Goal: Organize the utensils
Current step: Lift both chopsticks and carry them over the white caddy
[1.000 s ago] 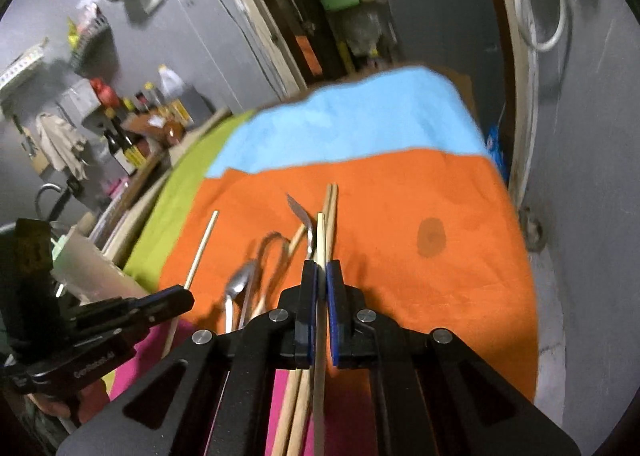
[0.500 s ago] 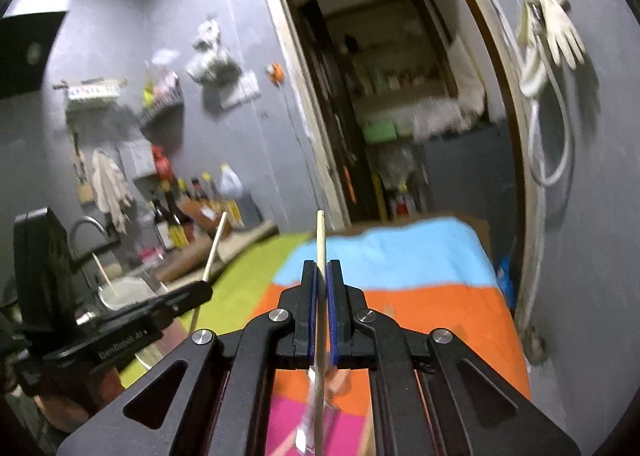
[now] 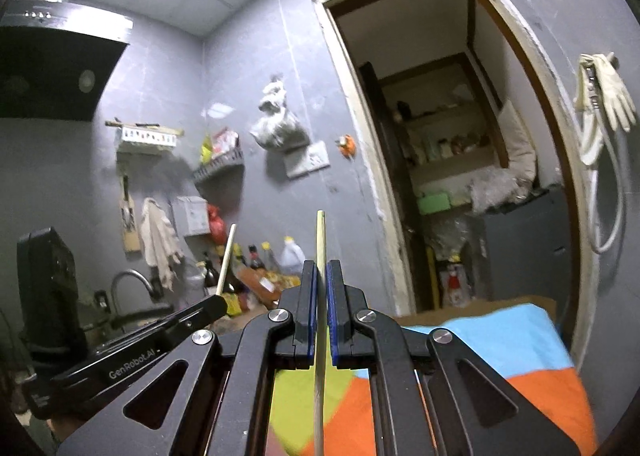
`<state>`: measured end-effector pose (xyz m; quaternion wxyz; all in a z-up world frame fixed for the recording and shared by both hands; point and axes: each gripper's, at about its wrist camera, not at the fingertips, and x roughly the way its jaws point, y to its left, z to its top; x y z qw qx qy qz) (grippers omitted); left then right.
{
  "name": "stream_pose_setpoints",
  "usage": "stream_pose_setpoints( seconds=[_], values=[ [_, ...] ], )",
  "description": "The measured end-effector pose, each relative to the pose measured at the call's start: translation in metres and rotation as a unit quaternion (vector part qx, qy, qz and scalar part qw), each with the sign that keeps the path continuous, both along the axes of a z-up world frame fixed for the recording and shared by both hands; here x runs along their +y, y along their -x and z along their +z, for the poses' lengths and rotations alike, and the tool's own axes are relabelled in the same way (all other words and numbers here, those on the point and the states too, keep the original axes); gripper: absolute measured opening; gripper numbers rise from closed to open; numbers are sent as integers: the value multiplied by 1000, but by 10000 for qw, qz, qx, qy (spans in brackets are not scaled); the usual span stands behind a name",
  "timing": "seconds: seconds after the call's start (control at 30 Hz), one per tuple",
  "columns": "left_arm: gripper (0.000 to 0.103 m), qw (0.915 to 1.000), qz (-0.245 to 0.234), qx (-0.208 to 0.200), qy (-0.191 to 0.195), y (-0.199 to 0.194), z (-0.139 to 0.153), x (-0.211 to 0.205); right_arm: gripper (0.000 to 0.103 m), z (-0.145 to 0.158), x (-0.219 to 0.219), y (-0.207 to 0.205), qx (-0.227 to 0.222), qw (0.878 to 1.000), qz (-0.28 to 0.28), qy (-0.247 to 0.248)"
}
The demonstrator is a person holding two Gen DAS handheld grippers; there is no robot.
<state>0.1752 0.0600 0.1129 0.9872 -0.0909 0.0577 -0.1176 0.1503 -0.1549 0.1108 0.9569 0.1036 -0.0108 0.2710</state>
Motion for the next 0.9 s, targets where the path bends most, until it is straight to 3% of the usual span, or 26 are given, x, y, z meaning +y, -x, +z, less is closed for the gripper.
stream_pose_setpoints(
  seconds=[0.27, 0.47, 0.7, 0.9],
  values=[
    [2, 9966, 774, -196, 186, -4, 10, 76, 3, 13, 42, -9, -413, 9985, 209, -297],
    [2, 9926, 1093, -224, 473, -9, 0, 119, 3, 6, 67, -21, -430, 9970, 308, -569],
    [2, 9904, 1221, -177, 625, -19, -21, 129, 3, -8, 88, -36, -289, 9981, 256, -470],
    [2, 9891, 1353, -246, 534, -23, -35, 119, 3, -23, 97, -47, -216, 9993, 119, -278]
  ],
)
